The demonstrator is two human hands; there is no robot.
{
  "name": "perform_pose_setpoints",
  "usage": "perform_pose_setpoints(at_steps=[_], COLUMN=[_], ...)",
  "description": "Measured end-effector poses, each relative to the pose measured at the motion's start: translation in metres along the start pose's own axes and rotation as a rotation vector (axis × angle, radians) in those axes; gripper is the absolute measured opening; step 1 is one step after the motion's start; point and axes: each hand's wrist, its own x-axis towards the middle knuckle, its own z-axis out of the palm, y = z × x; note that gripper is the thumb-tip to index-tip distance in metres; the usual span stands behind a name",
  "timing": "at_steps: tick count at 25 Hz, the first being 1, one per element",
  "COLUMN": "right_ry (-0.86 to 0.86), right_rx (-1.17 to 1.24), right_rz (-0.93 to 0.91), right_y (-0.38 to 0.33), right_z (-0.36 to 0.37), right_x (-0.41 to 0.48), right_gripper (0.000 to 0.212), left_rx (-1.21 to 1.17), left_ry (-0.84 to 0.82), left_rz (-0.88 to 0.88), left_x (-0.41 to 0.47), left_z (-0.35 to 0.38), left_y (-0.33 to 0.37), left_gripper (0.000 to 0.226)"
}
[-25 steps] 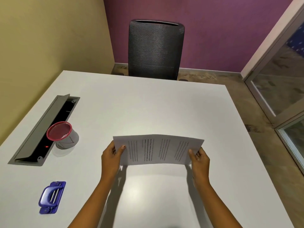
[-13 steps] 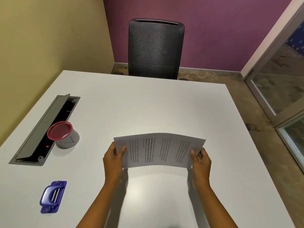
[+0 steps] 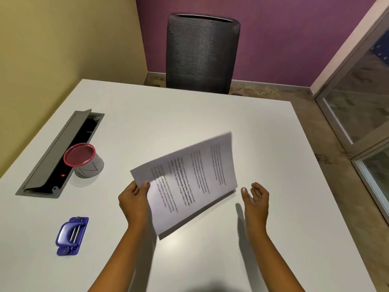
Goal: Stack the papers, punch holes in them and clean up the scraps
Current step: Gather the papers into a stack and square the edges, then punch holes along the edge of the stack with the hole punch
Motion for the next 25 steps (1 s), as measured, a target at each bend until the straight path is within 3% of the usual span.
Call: perform_pose_setpoints(at_steps=[4,8,14,17,19,21,22,25], right_ry=[-0.138,-0.305,-0.326,-0.307,-0.321,-0.331,-0.340,-0.380], right_rx=[-0.014,0.103,-0.040,-0.146,-0.176,-0.213,-0.232,-0.314], right_rz=[0.193,0.293,0.147,0.049,0.033,0.046,0.059,0.089], right_y=[0.015,0.024,0.031,0.033,0.037,0.043,0.045,0.053], right_z=[0.009,0.024,0.037,0.038,0.036,0.032,0.030,0.026], right_x=[-0.029,-0.055,-0.069,-0.067,-0.061,-0.054,-0.049,-0.036], right_gripper=[0.035,0.037,0.021,0.025,0.031,0.033,0.032,0.033], left_rx=[-0.187,-0.251,-0.394,-0.401,-0.351,-0.259,-0.203,0.212], left_ry=[0.121,0.155,0.141,0.069,0.013,-0.012,-0.022,0.006], left_rz=[-0.212,-0.369,-0.498,-0.540,-0.554,-0.520,-0.488,-0.262], left_x=[-0.009,-0.032,-0.063,-0.071,-0.070,-0.062,-0.057,-0.033], left_z=[-0.006,-0.008,-0.012,-0.021,-0.034,-0.054,-0.065,-0.101], left_y=[-0.013,-0.030,-0.050,-0.058,-0.064,-0.067,-0.065,-0.057], left_gripper=[0.023,0.012,0.025,0.022,0.007,0.016,0.006,0.024])
